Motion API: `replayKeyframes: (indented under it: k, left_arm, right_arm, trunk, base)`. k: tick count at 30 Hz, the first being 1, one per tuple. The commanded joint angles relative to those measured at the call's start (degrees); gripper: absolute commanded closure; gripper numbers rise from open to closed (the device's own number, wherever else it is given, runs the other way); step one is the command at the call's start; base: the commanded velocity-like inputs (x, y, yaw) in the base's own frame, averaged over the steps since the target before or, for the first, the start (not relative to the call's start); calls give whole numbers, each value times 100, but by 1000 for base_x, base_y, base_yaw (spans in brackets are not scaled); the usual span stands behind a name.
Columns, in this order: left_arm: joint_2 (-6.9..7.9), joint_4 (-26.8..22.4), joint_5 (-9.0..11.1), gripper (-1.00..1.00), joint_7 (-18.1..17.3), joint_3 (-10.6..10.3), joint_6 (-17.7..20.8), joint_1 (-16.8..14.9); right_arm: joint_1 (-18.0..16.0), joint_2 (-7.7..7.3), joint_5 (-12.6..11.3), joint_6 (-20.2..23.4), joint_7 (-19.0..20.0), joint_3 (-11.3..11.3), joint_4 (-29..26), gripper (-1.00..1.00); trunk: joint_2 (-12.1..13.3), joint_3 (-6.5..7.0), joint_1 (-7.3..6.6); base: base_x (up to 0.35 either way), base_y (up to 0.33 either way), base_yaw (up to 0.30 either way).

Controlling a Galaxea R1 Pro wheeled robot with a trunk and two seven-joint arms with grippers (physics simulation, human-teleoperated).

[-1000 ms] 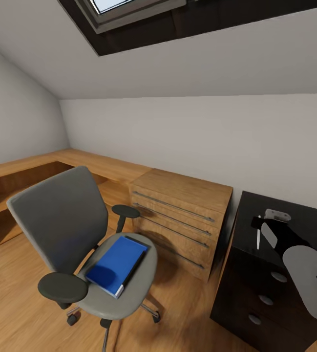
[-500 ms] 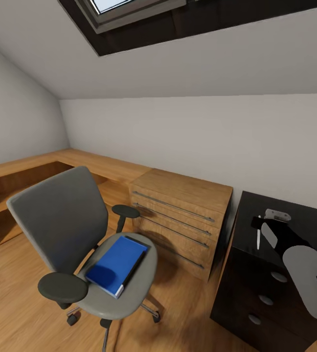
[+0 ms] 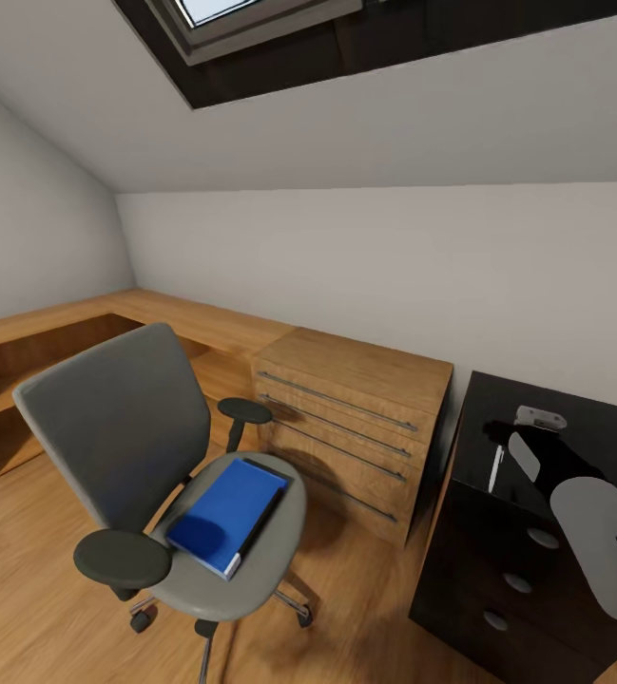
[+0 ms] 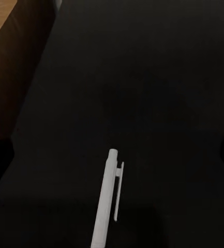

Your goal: In the bedroom, organize the workspace by keeping the computer under the desk, ensuring the monitor is on the desk, placing the keyboard on the desk next to the monitor, placing the mouse on the desk next to the keyboard, moving the folder from the swivel chair onto the desk next to the mouse, stacking the notebook on top of the folder with the pen on top of the notebook, and positioning the swivel chair next to the desk.

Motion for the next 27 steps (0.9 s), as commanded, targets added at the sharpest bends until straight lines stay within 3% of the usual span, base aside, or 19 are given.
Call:
replayKeyframes:
  k: [1, 12, 14, 21, 25, 27]
  left_arm:
    - [5, 2, 59, -100, 34, -48, -31, -5]
    - [5, 2, 59, -100, 29, -49, -31, -5]
    - [5, 2, 60, -100, 29, -53, -26, -5]
    - [7, 2, 67, -100, 29, -57, -23, -5]
    - [18, 8, 67, -100, 38, -48, -22, -5]
    - [31, 9, 67, -100, 47, -33, -22, -5]
  right_arm:
    - [-1, -1, -60, 24, -27, 7, -12, -100]
    - [-1, -17, -68, 61, -9, -4, -176, -100]
    - [5, -14, -87, 305, -8, -15, -542, -100]
    - [11, -8, -105, 547, -9, -21, -836, -100]
    - [182, -4, -111, 1024, -9, -25, -1468, -100]
    - [513, 0, -124, 1429, -14, -32, -2248, -100]
  trunk:
    - [-3, -6, -1]
    - [-3, -6, -1]
    - [-3, -6, -1]
    - [-3, -6, -1]
    - [-3, -6, -1]
    - [-3, -6, -1]
  base:
    - [0, 0, 0]
    - [0, 0, 0]
    - [0, 0, 0]
    - [0, 0, 0]
    - [0, 0, 0]
    - [0, 0, 0]
